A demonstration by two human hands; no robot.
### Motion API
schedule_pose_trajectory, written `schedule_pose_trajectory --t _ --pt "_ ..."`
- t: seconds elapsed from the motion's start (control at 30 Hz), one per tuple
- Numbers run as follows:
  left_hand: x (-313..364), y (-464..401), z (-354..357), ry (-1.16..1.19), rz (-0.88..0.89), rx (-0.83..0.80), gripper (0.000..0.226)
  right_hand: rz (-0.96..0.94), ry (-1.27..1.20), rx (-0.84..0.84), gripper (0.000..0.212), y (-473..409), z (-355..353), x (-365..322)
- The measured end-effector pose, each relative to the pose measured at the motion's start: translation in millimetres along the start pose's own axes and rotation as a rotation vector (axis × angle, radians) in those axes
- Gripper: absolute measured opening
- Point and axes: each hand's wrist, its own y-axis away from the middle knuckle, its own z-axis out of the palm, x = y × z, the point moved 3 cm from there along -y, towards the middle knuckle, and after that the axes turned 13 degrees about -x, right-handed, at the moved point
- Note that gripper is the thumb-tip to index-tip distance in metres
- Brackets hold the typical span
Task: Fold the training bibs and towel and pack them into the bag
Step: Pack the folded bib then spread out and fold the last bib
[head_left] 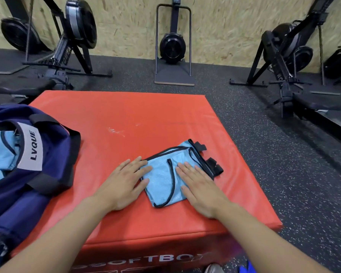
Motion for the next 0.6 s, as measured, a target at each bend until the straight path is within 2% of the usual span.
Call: schedule_pose_trajectory --t 0.2,0.47,0.6 --pt "-4 46 1 -0.016 -0.020 0.002 0.068 -0.118 -0.036 0.043 0.056 3 -17 -11" --pt "12 112 7 -0.052 0.018 0.046 0.070 -0.240 -0.220 0.034 0.037 97 -5 -39" --pt "24 143 11 -0.063 0.038 0.065 0.066 -0.272 -0.185 -0.026 0.045 119 10 -56"
